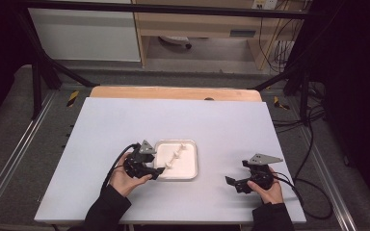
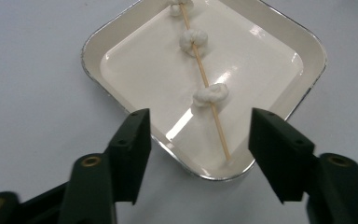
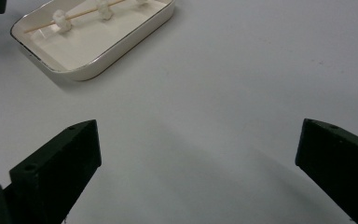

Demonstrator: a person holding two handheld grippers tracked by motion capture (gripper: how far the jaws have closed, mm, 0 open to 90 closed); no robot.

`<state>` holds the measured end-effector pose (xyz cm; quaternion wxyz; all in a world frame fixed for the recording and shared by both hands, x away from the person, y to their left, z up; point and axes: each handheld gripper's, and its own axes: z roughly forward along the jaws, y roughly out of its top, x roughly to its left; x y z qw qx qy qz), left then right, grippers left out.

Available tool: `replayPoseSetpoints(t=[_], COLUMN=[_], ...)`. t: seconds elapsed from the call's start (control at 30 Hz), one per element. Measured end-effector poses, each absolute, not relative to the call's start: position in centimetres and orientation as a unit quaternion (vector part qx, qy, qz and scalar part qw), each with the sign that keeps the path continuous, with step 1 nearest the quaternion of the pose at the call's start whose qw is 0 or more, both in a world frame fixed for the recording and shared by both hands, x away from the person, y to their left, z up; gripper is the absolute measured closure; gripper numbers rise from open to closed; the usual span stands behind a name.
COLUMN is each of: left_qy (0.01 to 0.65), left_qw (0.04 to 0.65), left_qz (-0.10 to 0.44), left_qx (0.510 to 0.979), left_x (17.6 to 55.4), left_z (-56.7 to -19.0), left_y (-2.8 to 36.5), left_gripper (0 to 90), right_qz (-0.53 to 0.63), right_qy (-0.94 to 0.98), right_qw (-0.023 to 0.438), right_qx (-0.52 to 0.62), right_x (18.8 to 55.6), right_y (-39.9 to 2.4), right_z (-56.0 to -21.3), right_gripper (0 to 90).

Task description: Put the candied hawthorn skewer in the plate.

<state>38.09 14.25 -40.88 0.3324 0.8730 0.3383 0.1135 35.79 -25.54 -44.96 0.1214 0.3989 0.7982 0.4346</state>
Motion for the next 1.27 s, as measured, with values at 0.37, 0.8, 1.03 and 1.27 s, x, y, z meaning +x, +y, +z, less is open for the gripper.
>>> replayPoseSetpoints(t=[0.37,0.8,1.03,1.27], left_qy=[0.344,0.386,0.393,0.396], left_qw=[0.359,0.382,0.391,0.388], left_qz=[0.122,0.126,0.131,0.129], left_qx=[0.859,0.83,0.822,0.822], left_x=[36.5,35.3,34.9,34.8], left_z=[-41.8,-44.0,-44.5,-44.9], left_y=[18.7,24.6,26.0,26.6], left_gripper=[13.3,10.4,9.3,9.3], right_qz=[0.433,0.426,0.424,0.424], right_qy=[0.798,0.803,0.803,0.804], right_qw=[0.12,0.117,0.114,0.115], right_qx=[0.401,0.399,0.402,0.401], right_x=[35.7,35.7,35.3,35.3], right_y=[-25.6,-25.5,-25.8,-25.8], right_z=[-45.0,-45.4,-45.6,-45.7], right_gripper=[0.7,0.7,0.7,0.6])
